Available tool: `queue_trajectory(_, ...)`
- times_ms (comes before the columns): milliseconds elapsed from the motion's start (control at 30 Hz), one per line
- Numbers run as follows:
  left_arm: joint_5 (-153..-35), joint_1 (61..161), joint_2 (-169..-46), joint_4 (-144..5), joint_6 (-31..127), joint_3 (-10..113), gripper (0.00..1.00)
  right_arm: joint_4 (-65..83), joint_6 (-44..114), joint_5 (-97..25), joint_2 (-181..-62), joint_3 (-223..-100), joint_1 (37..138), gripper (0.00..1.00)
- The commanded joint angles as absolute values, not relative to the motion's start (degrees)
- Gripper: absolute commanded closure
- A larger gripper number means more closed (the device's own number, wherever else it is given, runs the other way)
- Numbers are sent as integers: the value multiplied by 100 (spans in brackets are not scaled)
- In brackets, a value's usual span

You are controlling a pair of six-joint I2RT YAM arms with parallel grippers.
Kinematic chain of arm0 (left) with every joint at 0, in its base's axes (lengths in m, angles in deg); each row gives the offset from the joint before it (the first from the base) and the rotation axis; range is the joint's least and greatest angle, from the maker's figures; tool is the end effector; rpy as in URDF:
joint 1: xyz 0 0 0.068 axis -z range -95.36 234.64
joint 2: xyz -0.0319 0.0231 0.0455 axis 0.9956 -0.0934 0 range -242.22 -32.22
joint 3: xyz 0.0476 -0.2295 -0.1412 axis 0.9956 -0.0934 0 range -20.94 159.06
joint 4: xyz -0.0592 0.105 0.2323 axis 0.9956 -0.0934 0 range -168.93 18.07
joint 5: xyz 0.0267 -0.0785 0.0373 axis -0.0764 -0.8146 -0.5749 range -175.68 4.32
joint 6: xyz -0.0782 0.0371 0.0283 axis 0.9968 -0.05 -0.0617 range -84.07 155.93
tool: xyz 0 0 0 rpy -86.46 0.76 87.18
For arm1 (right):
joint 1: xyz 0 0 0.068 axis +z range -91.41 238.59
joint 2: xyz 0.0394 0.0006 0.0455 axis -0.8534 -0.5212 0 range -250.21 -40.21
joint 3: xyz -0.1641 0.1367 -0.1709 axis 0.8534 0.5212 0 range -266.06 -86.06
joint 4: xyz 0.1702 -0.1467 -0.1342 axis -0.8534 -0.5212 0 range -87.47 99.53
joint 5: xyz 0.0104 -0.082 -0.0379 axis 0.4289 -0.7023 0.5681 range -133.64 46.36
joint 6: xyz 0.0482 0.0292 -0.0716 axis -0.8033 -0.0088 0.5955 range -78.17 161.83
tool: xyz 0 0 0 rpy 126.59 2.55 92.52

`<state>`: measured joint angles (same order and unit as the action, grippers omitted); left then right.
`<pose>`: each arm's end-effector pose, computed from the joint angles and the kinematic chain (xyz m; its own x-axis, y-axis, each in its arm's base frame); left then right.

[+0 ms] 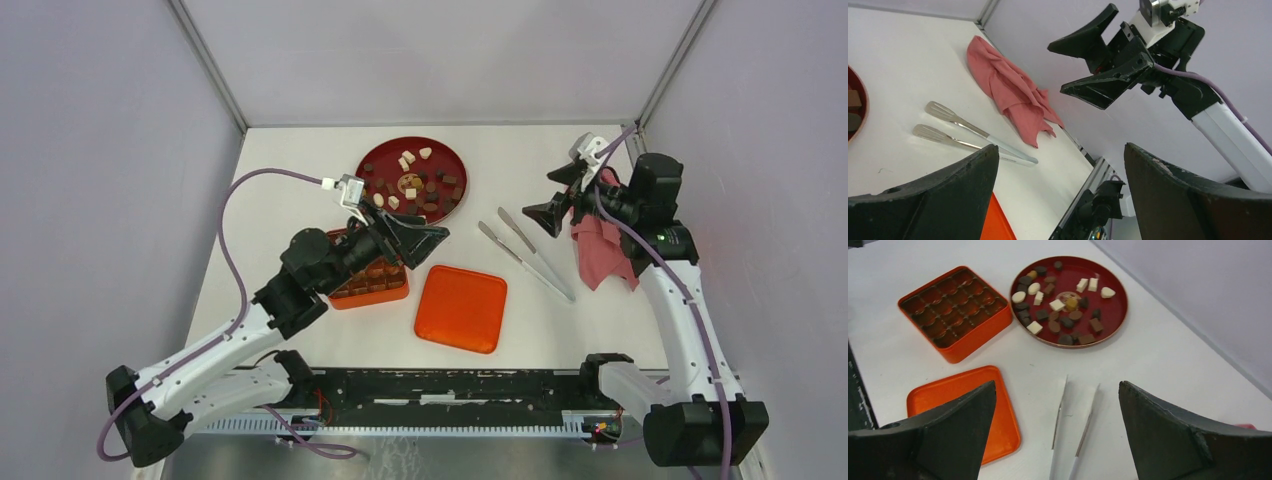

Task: Pack the chocolate
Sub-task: Pick up the clamp from the center of the board.

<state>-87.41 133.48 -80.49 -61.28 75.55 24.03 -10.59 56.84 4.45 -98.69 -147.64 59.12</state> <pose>0.1602 -0.1871 0.3768 -0.4275 -0.4794 -0.7665 0.6486 0.4279 -0.6294 0.2456 0.0631 0.3748 -0.0968 -0.1738 -0.9800 -0.7691 0.6380 -0.0371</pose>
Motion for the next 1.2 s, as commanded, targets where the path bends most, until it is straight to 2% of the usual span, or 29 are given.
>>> queue_trajectory(0, -9508, 12985, -8370, -4996, 7920, 1938, 0, -486, 6134, 1678, -10051, -14298, 5890, 2)
queue_trajectory(100, -10694, 11897, -8769, -3592, 9053, 1346, 0, -613, 6770, 1392, -10168, -14145, 5894, 2)
queue_trajectory(167, -11254, 11194, -9041, -2513, 9858, 1002, 0, -706, 7254, 524, -10163, -13980, 6112, 2)
queue_trajectory(233, -11567, 10784, -9231, -2038, 10221, 933, 1, -787, 7476, -411, -10200, -13845, 6452, 2)
queue_trajectory(367, -11440, 10695, -9095, -3770, 9200, 1403, 1, -789, 7589, -1616, -10514, -13631, 6949, 4)
queue_trajectory(433, -11060, 10688, -8935, -4921, 8590, 1712, 1, -683, 7474, -2084, -10787, -13598, 7057, 9)
queue_trajectory(533, -10554, 10689, -8720, -6018, 8112, 1972, 2, -672, 7179, -2482, -11396, -13784, 7067, 21)
queue_trajectory(733, -10504, 10687, -8288, -5958, 8235, 1520, 4, -747, 7042, -2620, -12293, -14213, 7063, 42)
queue_trajectory(967, -10606, 10697, -7979, -5435, 8479, 1015, 6, -580, 6980, -2564, -12704, -14035, 6985, 56)
queue_trajectory(1167, -10660, 10706, -7926, -5097, 8592, 731, 7, -599, 6935, -2335, -13055, -13981, 6882, 59)
